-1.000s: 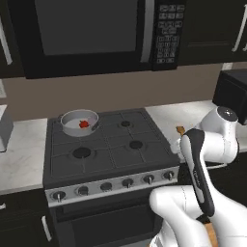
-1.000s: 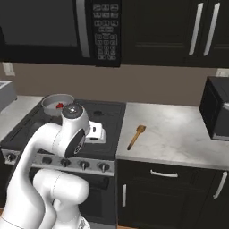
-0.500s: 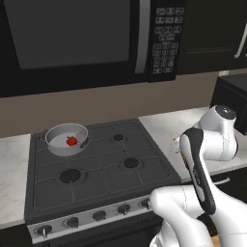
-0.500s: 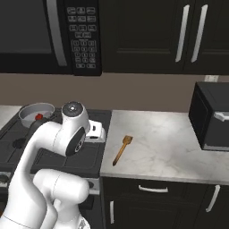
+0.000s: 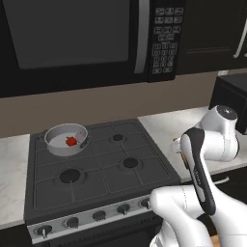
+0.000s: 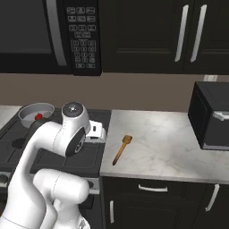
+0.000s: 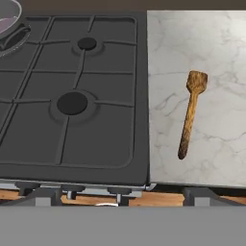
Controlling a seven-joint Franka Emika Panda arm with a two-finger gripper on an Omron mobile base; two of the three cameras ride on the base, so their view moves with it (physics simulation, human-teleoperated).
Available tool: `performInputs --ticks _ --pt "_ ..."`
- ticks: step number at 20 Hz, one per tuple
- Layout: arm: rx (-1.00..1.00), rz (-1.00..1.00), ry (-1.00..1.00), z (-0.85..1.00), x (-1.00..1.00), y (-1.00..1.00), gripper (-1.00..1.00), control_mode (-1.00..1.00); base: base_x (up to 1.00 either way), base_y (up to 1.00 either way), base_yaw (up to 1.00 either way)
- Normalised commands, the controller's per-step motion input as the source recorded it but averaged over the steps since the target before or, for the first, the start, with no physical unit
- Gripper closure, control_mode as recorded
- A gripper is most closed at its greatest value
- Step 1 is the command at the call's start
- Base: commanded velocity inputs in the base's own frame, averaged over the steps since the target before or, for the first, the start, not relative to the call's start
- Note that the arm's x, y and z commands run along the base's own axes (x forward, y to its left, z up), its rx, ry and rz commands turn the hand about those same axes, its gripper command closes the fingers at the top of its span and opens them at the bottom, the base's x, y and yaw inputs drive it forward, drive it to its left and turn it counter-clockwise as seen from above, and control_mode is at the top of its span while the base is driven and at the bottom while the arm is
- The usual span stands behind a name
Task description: Put the bell pepper and eggplant in the pot. Retrieve the spatula and lightly stir the vegetables in the pot.
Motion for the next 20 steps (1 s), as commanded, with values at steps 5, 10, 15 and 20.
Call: performInputs --ticks 5,10,15,20 --pt "0.0 0.0 0.0 0.0 0.0 0.0 -1.0 1.0 0.0 0.0 0.0" --pt "-0.04 0.0 0.28 0.0 0.14 0.0 -1.0 -1.0 0.0 0.0 0.0" --pt "-0.01 -0.01 0.34 -0.05 0.19 -0.05 -1.0 -1.0 0.0 0.0 0.0" --pt "0.0 -0.05 0.05 -0.36 0.27 -0.4 -1.0 -1.0 0.0 0.0 0.0"
